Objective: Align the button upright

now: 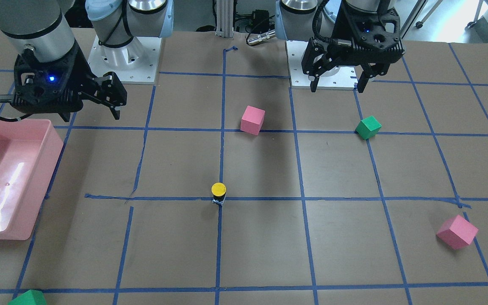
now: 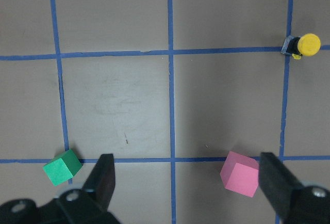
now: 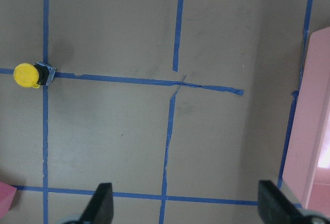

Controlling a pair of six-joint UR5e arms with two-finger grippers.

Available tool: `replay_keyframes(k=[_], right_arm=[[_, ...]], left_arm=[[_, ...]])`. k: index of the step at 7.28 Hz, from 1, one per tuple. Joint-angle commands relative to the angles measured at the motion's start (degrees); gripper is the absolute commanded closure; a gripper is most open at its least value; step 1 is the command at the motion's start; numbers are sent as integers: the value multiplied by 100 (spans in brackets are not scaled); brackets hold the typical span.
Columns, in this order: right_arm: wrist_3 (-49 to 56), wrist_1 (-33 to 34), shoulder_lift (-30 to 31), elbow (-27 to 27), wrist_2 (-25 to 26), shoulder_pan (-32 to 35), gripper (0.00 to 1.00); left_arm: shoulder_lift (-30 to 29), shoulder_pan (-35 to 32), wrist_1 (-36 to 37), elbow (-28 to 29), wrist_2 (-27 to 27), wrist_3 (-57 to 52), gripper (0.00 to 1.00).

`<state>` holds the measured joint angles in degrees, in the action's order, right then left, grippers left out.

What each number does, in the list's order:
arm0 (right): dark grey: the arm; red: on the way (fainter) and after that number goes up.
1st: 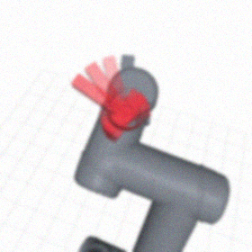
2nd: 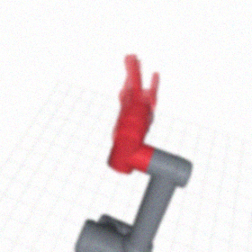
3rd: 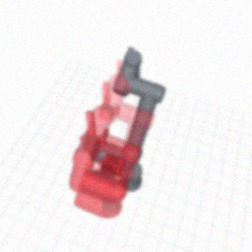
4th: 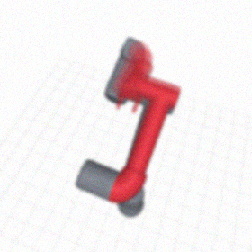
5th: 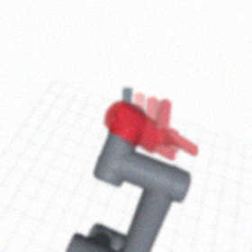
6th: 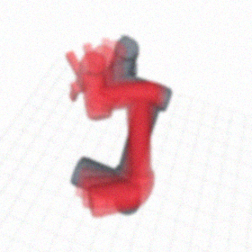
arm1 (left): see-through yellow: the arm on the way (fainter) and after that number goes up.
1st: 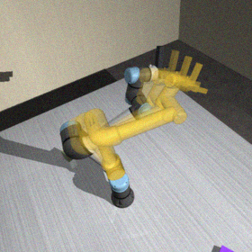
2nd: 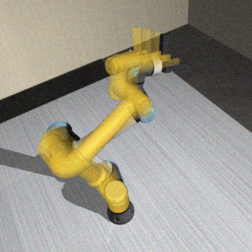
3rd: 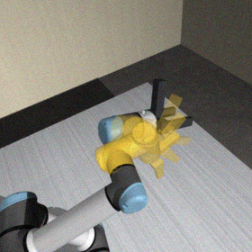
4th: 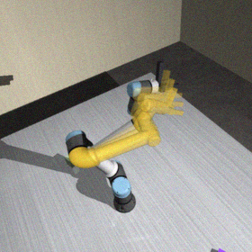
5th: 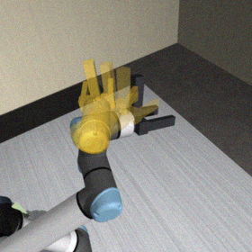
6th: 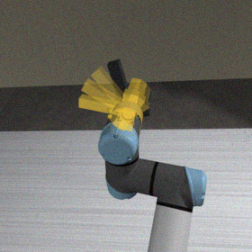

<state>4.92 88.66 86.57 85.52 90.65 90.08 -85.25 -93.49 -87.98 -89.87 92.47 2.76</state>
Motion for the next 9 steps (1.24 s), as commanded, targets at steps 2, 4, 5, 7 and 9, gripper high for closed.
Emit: replay_keyframes(k=[2, 4, 5, 7, 9], right_arm=[[0, -7, 0, 0, 5, 1, 0], [0, -7, 0, 0, 5, -8, 0], [0, -16, 0, 0, 5, -8, 0], [0, -7, 0, 9, 58, -8, 0], [0, -7, 0, 0, 58, 1, 0]], left_arm=[[-131, 32, 1506, -381, -53, 40, 0], [-175, 94, 1513, -514, -71, 275, 0], [-184, 102, 1416, -514, -62, 295, 0], [-211, 146, 1118, -462, -132, 225, 0], [-220, 138, 1011, -427, -133, 198, 0]])
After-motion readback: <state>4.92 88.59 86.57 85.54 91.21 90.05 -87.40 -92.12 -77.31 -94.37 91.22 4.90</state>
